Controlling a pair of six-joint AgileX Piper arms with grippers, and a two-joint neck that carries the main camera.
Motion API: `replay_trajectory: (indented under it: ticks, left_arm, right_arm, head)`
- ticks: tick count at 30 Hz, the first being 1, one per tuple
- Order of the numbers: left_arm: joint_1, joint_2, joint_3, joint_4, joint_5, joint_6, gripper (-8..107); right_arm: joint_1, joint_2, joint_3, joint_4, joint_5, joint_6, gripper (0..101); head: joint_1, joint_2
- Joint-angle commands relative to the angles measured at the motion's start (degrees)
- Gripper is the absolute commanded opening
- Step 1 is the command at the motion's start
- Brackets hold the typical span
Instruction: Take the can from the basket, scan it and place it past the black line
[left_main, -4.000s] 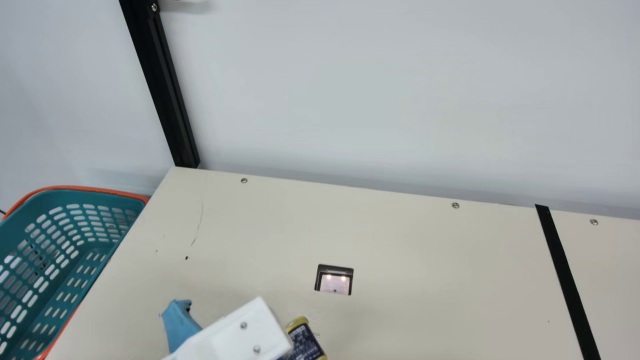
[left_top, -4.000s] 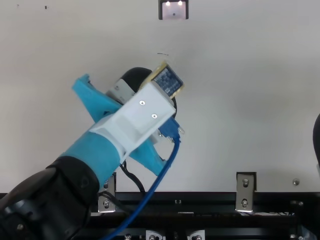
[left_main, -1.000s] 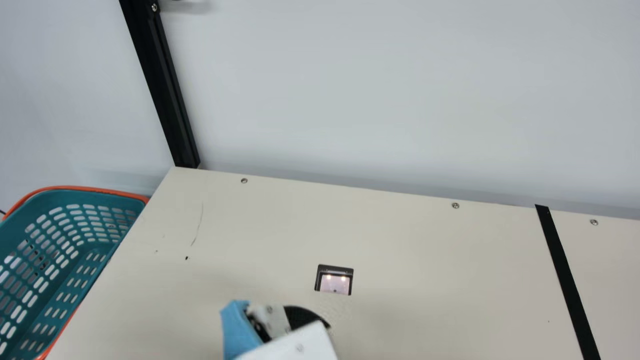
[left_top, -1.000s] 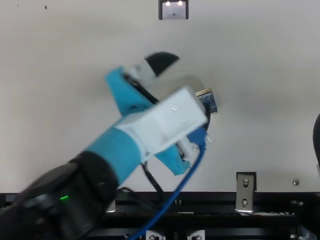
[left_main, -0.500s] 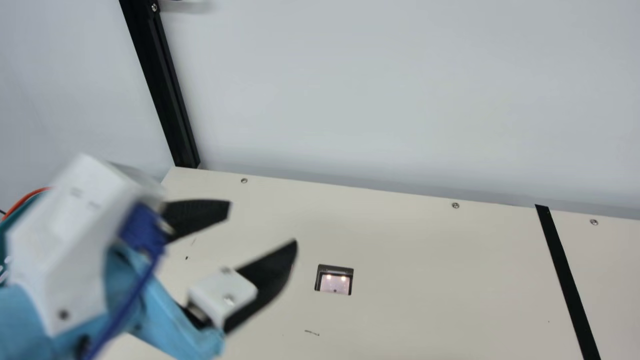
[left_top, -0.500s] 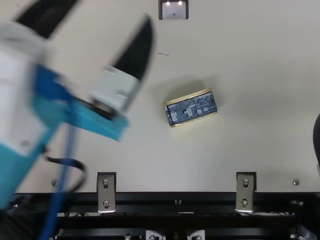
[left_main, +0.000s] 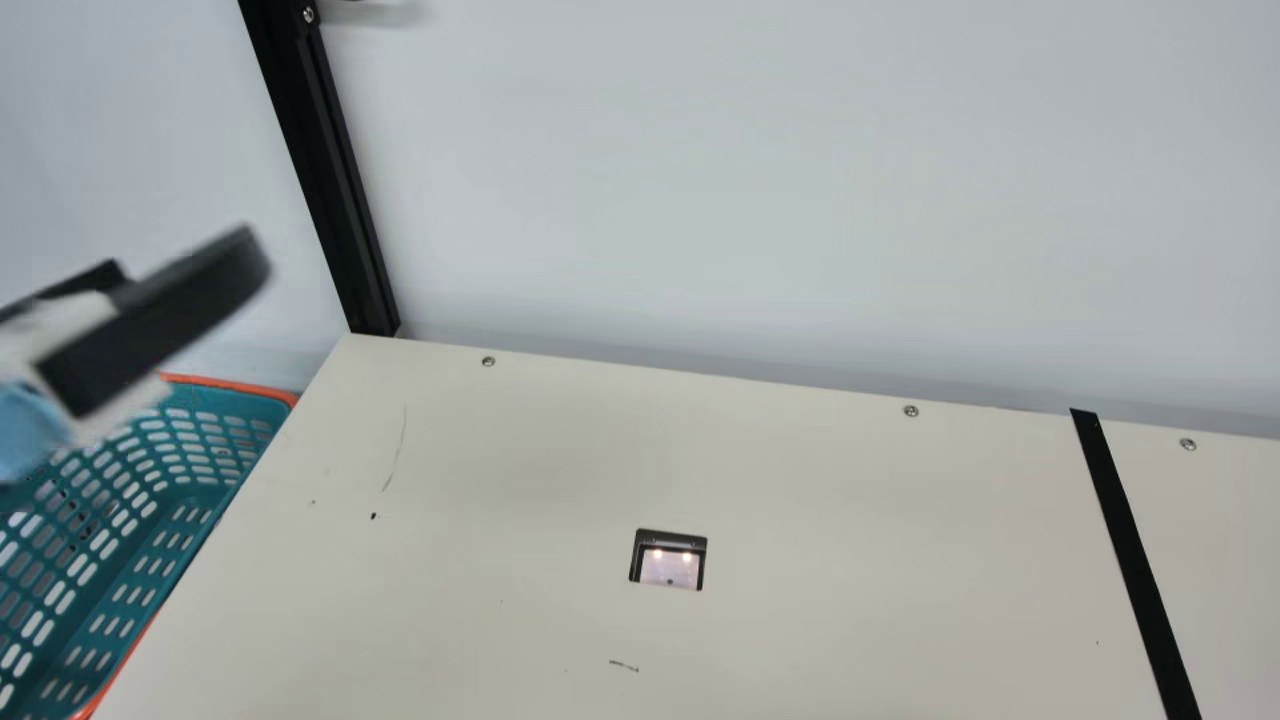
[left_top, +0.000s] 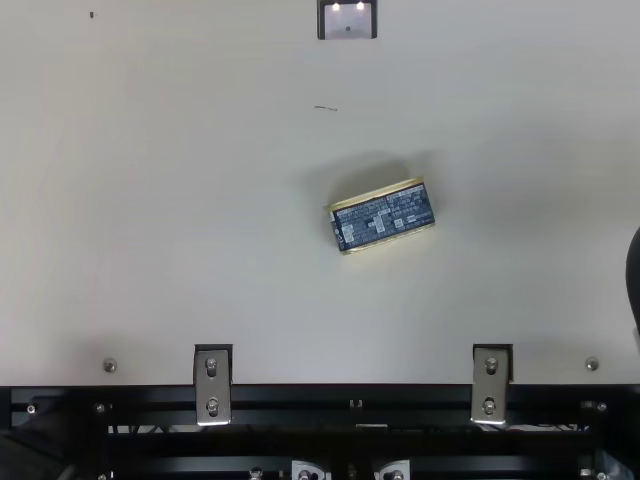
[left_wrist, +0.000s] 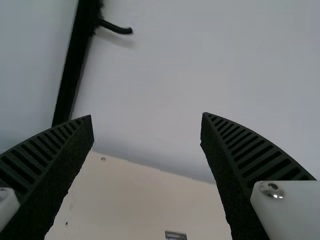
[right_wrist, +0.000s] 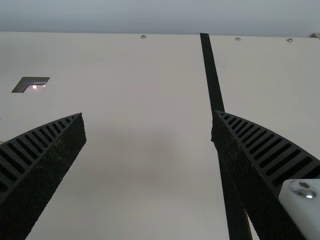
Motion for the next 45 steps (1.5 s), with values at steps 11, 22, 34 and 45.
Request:
replay_trajectory:
  ticks: [11, 22, 34, 45]
  left_arm:
    - [10.56, -10.09, 4.94, -1.25, -1.19, -5.44, 90]
    - [10.84, -11.06, 5.15, -1.6, -1.26, -4.98, 90]
    - [10.84, -11.06, 5.15, -1.6, -1.26, -4.98, 90]
    - [10.84, -11.06, 5.15, -1.6, -1.26, -4.98, 90]
  right_arm:
    - [0.0, 0.0, 0.0, 0.0, 0.0, 0.0, 101]
    - [4.95, 4.74, -1.08, -3.57, -2.77, -1.19, 101]
    - [14.61, 24.12, -9.69, -9.04, -12.2, -4.13, 101]
    - [20.24, 35.02, -15.57, -2.82, -13.2, -14.96, 101]
  head:
    - [-2.12, -0.47]
    - [-2.12, -0.47]
    - [-2.12, -0.47]
    - [-2.12, -0.47]
